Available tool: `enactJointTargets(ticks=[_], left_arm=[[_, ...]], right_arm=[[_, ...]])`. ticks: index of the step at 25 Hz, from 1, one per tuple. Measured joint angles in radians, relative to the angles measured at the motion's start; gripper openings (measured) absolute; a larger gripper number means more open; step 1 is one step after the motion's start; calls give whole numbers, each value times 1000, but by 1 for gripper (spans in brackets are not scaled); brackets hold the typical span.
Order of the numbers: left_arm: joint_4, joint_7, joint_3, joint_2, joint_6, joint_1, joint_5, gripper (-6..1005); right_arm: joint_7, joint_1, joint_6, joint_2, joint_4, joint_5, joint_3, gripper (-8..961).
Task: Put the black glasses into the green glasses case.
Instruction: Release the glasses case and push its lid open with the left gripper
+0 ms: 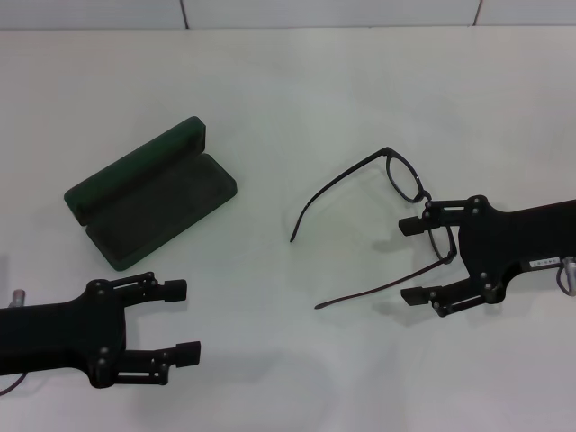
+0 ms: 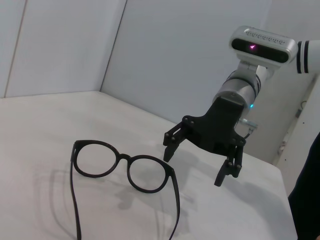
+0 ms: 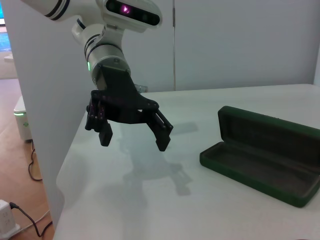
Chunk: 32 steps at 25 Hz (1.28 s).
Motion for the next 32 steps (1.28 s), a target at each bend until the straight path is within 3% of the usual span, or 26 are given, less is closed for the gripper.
enactJointTargets(ticks=[18,26,32], left_arm=[[12,-94,-2,5,-9,-9,-11,882],[268,-439,-86,-3,-12,-16,7,880],[545,-757,-137,-6,-61,-116,211,876]], right_arm=[[0,0,0,2,0,0,0,858],[0,-2,0,2,0,0,0,857],[0,-4,0,2,0,0,0,857]])
